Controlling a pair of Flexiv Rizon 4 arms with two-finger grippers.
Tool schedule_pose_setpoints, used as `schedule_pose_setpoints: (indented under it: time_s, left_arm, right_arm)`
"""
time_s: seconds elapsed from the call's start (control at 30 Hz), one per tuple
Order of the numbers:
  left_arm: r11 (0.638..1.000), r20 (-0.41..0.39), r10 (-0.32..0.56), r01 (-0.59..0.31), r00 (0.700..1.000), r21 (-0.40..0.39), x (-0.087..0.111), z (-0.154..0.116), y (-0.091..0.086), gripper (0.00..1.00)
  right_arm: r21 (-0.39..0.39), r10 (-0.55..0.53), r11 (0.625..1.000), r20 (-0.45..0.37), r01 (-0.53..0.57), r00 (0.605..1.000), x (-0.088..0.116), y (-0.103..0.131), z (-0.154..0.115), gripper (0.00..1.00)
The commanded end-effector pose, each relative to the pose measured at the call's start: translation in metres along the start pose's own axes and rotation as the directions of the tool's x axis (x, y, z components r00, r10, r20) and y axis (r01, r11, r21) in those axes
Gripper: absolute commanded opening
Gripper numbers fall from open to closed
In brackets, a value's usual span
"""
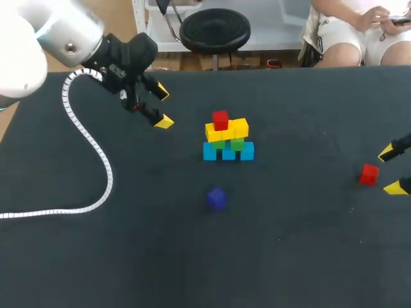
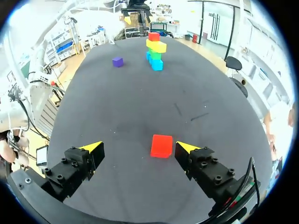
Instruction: Place the blue cubes, place green cubes on the blue cubes, place the yellow cubes on the green cubes, then place the red cubes on the yellow cubes, and place purple cube on the red cubes.
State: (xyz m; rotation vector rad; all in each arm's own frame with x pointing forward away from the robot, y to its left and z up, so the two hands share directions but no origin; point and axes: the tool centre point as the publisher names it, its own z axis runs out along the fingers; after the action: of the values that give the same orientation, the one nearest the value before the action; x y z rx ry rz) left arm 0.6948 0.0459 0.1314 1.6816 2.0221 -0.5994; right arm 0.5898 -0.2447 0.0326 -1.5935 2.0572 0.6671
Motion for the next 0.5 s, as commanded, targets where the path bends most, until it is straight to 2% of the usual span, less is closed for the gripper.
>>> schedule_pose_setpoints:
  time_s: [0.03, 0.17, 0.5]
  left_arm:
    - [1.000, 0.000, 0.002, -0.002, 1.000, 0.004, 0.000, 0.000, 0.002, 1.00]
    - [1.000, 0.000, 0.002, -0.002, 1.000, 0.004, 0.000, 0.000, 0.002, 1.00]
    - [1.000, 0.000, 0.002, -0.002, 1.000, 0.004, 0.000, 0.000, 0.002, 1.00]
  right_arm:
    - [-0.005, 0.014, 1.000, 0.013, -0.014, 1.000, 0.002, 0.004, 0.006, 1.00]
    - [0.001, 0.023, 1.000, 0.001, -0.023, 1.000, 0.005, 0.010, 0.010, 1.00]
    - [0.007, 0.019, 1.000, 0.006, -0.019, 1.000, 0.006, -0.009, 0.018, 1.00]
